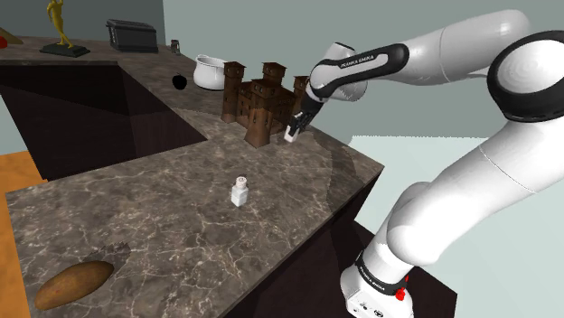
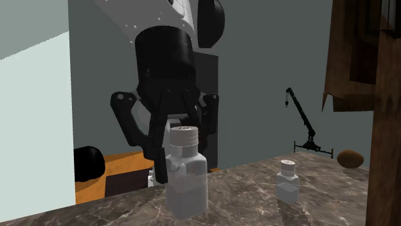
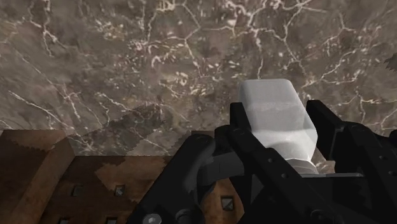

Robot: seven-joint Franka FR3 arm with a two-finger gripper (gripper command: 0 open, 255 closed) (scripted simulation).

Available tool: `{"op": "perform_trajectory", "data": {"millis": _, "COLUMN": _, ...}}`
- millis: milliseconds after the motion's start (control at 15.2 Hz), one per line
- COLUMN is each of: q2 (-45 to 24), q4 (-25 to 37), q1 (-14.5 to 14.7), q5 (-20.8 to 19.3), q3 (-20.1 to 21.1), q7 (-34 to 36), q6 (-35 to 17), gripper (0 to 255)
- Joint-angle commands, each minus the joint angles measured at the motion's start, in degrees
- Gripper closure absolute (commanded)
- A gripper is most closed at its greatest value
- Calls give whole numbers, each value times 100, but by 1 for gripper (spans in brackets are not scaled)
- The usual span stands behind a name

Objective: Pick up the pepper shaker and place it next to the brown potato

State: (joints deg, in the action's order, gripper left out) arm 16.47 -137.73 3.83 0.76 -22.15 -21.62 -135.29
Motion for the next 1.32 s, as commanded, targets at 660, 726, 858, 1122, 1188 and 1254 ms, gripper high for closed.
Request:
{"op": "perform_trajectory", "data": {"millis": 660, "q2": 510, "q4": 255, "q1": -3, "q5": -199, "q3": 332, "q7": 473, "q6": 737, "gripper": 255}}
{"op": "perform_trajectory", "data": {"millis": 726, "q2": 619, "q4": 144, "q1": 19, "q5": -227, "q3": 451, "q7": 635, "q6": 731, "gripper": 255}}
{"op": "perform_trajectory", "data": {"millis": 858, "q2": 821, "q4": -58, "q1": 70, "q5": -265, "q3": 692, "q7": 954, "q6": 723, "gripper": 255}}
{"op": "perform_trajectory", "data": {"millis": 1122, "q2": 1155, "q4": -384, "q1": 206, "q5": -271, "q3": 1178, "q7": 1579, "q6": 726, "gripper": 255}}
{"op": "perform_trajectory", "data": {"millis": 1188, "q2": 1224, "q4": -450, "q1": 247, "q5": -261, "q3": 1300, "q7": 1735, "q6": 730, "gripper": 255}}
{"op": "perform_trajectory", "data": {"millis": 1254, "q2": 1286, "q4": -508, "q1": 290, "q5": -246, "q3": 1423, "q7": 1889, "q6": 734, "gripper": 255}}
